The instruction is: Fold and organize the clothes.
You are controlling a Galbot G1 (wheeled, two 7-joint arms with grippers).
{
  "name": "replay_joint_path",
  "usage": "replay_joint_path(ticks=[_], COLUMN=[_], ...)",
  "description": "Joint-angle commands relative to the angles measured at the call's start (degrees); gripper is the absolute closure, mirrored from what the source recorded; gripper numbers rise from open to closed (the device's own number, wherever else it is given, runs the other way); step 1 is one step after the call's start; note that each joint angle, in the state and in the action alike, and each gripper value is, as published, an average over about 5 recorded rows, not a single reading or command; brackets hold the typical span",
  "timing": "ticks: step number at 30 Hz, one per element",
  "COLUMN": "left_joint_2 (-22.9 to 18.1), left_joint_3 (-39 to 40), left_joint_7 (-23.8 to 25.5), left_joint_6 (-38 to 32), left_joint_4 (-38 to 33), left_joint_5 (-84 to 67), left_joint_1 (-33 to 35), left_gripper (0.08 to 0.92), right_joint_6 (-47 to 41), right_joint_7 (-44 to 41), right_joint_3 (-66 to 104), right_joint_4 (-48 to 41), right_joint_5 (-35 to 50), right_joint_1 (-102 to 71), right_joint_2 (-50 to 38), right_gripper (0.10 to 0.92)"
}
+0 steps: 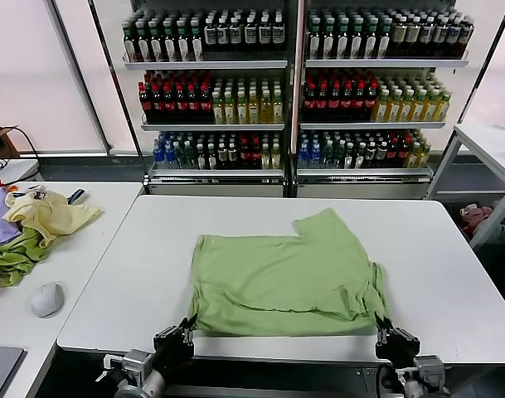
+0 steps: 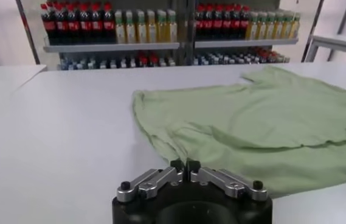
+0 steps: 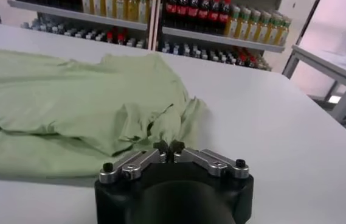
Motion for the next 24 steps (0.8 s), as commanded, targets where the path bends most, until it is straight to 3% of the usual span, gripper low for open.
replay_joint_path(ticks=[1, 6, 17, 24], left_joint_2=[0.79, 1.25, 0.34, -1.66], left_joint_3=[-4.12, -4.41, 7.04, 13.88], left_joint_7=[0.69, -0.65, -5.45, -5.74], left_joint_6=[-0.38, -3.48, -3.69, -3.43], left_joint_4=[-3.11, -0.16, 21.6, 34.27], left_joint_5=[0.56, -3.22, -8.09, -5.13], left_joint_1=[1.88, -4.58, -33.6, -44.19], left_gripper=[0.796, 0.65, 0.338, 0.186], right_joint_6=[0.98, -0.68, -4.6, -6.37], right_joint_7=[-0.14, 0.38, 1.62, 1.32], right_joint_3=[1.38, -0.83, -15.25, -23.08], right_joint_4=[4.04, 1.1, -23.36, -38.44], right_joint_5=[-1.03, 0.24, 5.43, 9.2], right_joint_1=[-1.18, 9.23, 43.26, 58.73], right_joint_2=[-0.15, -1.11, -2.22, -0.89], right_gripper=[0.721, 0.575, 0.261, 0.203])
